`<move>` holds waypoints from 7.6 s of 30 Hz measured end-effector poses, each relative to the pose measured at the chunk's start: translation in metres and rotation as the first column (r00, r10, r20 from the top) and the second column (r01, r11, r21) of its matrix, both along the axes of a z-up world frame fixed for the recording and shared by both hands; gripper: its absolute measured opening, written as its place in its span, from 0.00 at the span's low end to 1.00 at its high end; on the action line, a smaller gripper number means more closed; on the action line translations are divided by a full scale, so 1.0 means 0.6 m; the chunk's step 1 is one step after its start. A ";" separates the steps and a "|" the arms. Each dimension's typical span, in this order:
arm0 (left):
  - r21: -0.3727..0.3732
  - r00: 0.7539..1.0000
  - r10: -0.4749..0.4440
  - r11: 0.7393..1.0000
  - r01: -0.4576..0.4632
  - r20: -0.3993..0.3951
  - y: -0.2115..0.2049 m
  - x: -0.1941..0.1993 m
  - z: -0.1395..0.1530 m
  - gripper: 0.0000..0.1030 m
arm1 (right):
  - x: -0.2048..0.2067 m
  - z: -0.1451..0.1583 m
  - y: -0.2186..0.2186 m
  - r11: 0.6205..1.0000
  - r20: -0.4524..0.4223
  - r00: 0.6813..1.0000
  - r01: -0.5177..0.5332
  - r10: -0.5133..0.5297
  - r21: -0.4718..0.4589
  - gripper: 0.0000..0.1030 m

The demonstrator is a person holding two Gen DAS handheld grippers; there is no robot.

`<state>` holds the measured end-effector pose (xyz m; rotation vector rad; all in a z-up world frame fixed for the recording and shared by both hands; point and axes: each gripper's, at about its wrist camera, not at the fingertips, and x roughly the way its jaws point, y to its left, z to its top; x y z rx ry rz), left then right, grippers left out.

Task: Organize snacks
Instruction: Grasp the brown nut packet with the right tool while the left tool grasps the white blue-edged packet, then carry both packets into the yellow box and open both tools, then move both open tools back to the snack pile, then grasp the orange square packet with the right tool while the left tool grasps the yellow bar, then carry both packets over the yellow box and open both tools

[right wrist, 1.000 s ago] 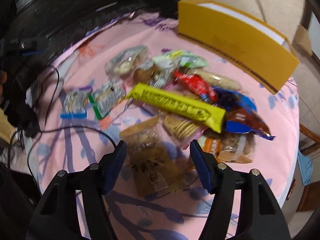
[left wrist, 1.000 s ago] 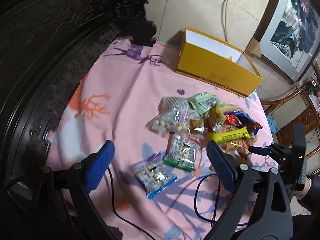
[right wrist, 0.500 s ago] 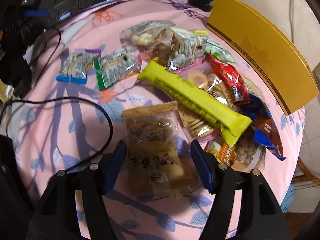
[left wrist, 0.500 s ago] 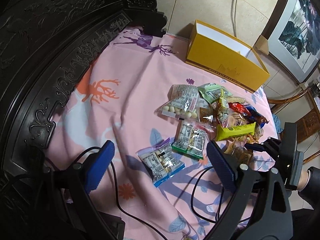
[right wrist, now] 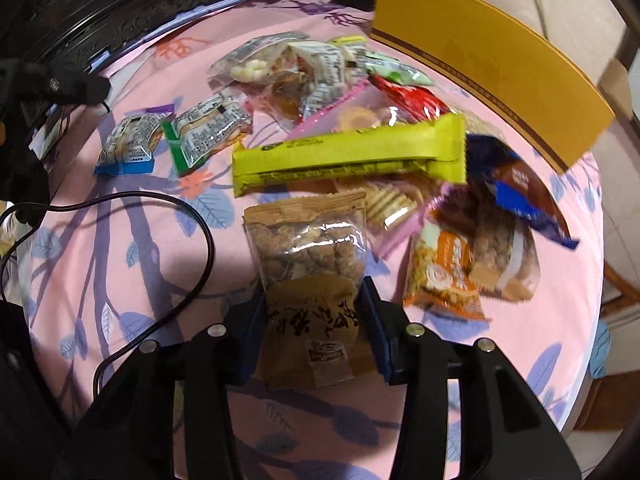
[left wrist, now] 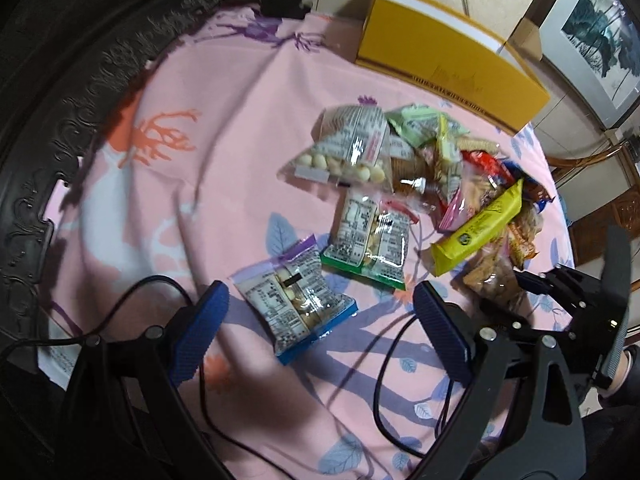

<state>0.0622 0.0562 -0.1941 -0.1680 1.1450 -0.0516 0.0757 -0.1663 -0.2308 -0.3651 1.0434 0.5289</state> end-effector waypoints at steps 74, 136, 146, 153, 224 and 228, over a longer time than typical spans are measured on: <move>-0.108 0.927 -0.147 0.975 0.195 0.344 -0.085 0.159 0.257 0.46 | 0.089 0.321 -0.133 0.930 0.382 0.855 0.268 -0.350 0.253 0.40; -0.086 0.959 -0.108 0.987 0.134 0.262 -0.112 0.169 0.141 0.96 | 0.075 0.160 -0.145 0.811 0.060 0.840 0.500 -0.540 0.303 0.70; -0.087 0.981 -0.095 0.990 0.110 0.166 -0.073 0.100 0.075 0.96 | 0.091 0.058 -0.146 0.850 -0.072 0.877 0.479 -0.475 0.220 0.70; -0.089 0.986 -0.082 0.991 0.096 0.145 -0.067 0.100 0.065 0.96 | 0.094 0.031 -0.133 0.884 -0.113 0.901 0.433 -0.419 0.176 0.69; 0.032 0.872 -0.414 0.907 0.421 0.262 -0.159 0.099 0.122 0.21 | -0.002 0.152 -0.158 0.870 0.028 0.896 0.422 -0.443 0.256 0.46; 0.028 0.865 -0.395 0.913 0.407 0.311 -0.145 0.107 0.160 0.21 | 0.008 0.202 -0.159 0.865 0.093 0.890 0.403 -0.446 0.298 0.46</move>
